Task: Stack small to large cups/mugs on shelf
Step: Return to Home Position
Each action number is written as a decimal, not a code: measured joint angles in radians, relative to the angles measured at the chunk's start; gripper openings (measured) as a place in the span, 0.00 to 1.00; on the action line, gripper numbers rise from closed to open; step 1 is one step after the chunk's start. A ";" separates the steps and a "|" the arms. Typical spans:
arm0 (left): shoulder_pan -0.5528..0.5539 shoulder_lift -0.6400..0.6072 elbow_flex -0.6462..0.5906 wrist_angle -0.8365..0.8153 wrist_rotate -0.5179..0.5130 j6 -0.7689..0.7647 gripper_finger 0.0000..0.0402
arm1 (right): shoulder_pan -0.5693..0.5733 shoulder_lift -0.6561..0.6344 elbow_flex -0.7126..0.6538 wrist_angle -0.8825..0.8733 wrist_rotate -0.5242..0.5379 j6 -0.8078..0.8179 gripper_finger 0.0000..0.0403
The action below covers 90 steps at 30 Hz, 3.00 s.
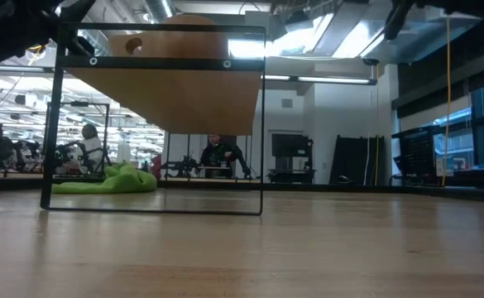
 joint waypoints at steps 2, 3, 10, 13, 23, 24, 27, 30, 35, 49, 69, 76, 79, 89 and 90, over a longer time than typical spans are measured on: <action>0.000 0.000 0.000 -0.004 -0.003 0.005 0.18 | -0.021 -0.076 0.009 -0.070 0.000 -0.009 0.01; 0.000 0.000 0.000 -0.004 -0.003 0.006 0.18 | -0.028 -0.113 0.009 -0.107 0.000 -0.008 0.01; 0.000 0.000 0.000 -0.006 -0.007 0.011 0.18 | -0.039 -0.257 0.009 -0.292 0.018 0.041 0.01; 0.000 0.000 0.000 -0.009 -0.026 0.016 0.18 | -0.039 -0.259 0.005 -0.296 0.019 0.023 0.01; 0.000 0.000 0.000 -0.022 -0.052 0.016 0.17 | -0.039 -0.262 -0.127 -0.098 0.051 0.017 0.01; 0.000 0.000 0.000 -0.022 -0.052 0.016 0.17 | -0.039 -0.262 -0.139 -0.087 0.052 0.017 0.01; 0.000 0.000 0.000 -0.022 -0.052 0.015 0.17 | -0.039 -0.262 -0.171 -0.046 0.051 0.023 0.01; 0.000 0.000 0.000 -0.023 -0.052 0.015 0.17 | -0.039 -0.262 -0.209 0.011 0.051 0.022 0.01; 0.000 0.000 0.000 -0.039 -0.052 0.009 0.17 | -0.039 -0.262 -0.235 0.030 0.051 0.022 0.01; 0.000 0.000 0.000 -0.059 -0.053 -0.014 0.17 | -0.046 -0.338 -0.364 0.104 0.060 0.079 0.01; 0.000 0.000 0.000 -0.195 -0.043 -0.010 0.17 | -0.047 -0.393 -0.383 -0.069 0.098 0.078 0.01; 0.000 0.000 0.000 -0.251 -0.043 0.020 0.17 | -0.047 -0.392 -0.383 -0.099 0.096 -0.081 0.01; 0.000 0.000 0.000 -0.264 -0.042 0.026 0.17 | -0.047 -0.390 -0.383 -0.152 0.049 -0.082 0.01; 0.000 0.000 0.000 -0.264 -0.042 0.022 0.17 | -0.047 -0.390 -0.383 -0.193 0.026 -0.084 0.01; 0.000 0.000 0.000 -0.264 -0.042 0.022 0.17 | -0.047 -0.390 -0.383 -0.194 0.026 -0.084 0.01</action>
